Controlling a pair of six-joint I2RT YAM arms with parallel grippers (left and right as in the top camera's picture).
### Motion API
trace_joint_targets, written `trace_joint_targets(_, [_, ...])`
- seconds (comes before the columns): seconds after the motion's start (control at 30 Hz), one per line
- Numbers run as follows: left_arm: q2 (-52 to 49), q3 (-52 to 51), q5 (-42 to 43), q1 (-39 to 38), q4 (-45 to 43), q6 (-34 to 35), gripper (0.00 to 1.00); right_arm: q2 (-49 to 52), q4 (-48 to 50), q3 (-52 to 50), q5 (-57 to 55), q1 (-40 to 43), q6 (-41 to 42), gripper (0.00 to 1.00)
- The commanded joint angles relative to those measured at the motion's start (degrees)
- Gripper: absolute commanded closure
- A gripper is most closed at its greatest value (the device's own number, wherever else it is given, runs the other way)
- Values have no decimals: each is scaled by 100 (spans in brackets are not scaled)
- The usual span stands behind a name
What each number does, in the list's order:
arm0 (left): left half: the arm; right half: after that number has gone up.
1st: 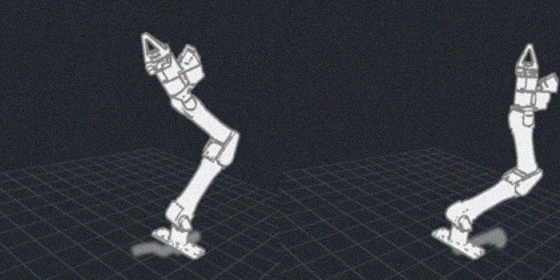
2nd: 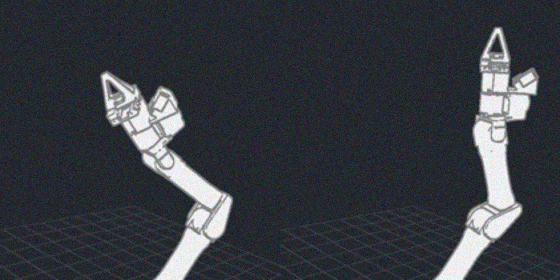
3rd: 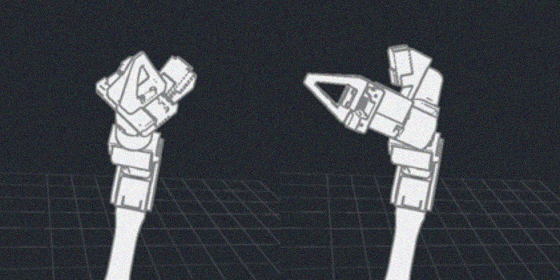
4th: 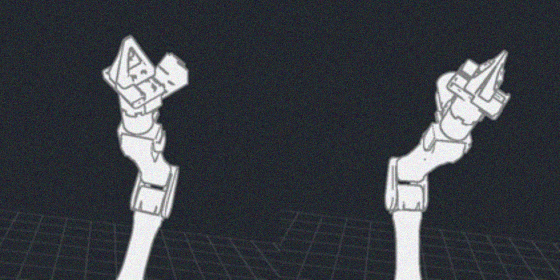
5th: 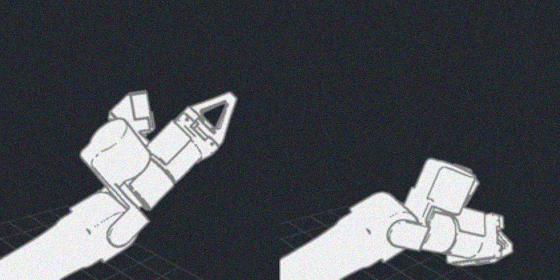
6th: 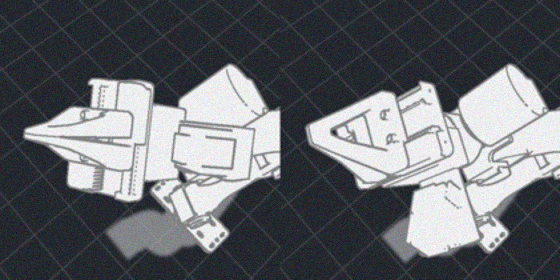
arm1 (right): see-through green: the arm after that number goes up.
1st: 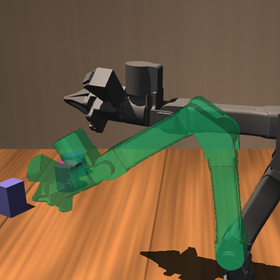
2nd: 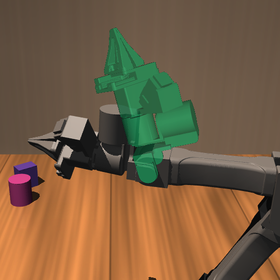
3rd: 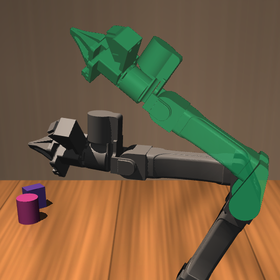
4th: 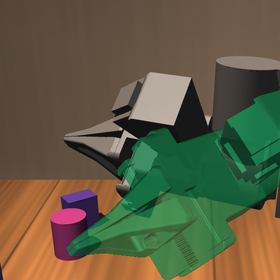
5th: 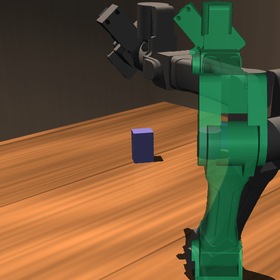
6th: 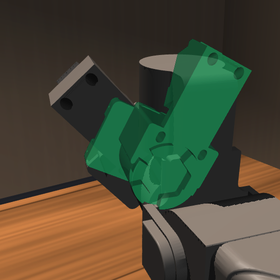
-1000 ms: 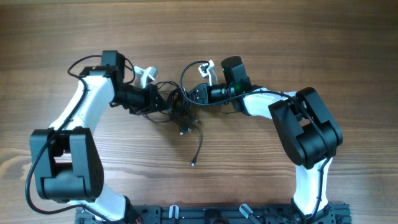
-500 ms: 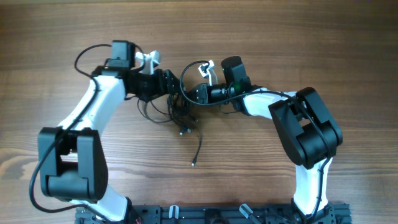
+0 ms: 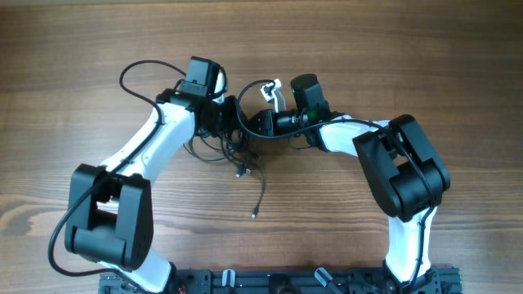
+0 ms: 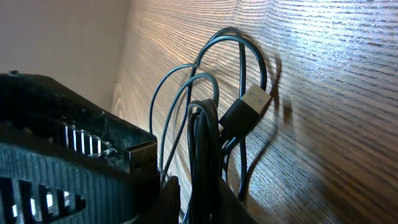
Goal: Untangle cables
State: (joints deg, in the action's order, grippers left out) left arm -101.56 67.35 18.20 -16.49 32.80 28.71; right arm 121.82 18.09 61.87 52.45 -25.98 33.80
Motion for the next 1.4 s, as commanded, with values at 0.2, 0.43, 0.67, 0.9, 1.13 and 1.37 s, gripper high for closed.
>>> trace_joint_targets(0.2, [125,2,-249,-66,-131,197,87,76,33,-11,-2,-13,-55,82])
trace_joint_targets(0.43, [125,2,-297,-66,-127,155,95,76,33,-11,-2,-13,-55,81])
trace_joint_targets(0.67, [127,2,-527,-57,-26,0,96,76,33,-11,-2,-13,-57,81])
trace_joint_targets(0.9, [129,4,-433,225,153,-11,96,76,33,-11,-2,-13,-57,81])
trace_joint_targets(1.13, [151,4,785,1012,415,-146,63,76,35,-11,-4,-13,-57,81])
trace_joint_targets(1.37, [151,4,793,1263,857,-129,87,76,52,-11,-4,-13,-55,81])
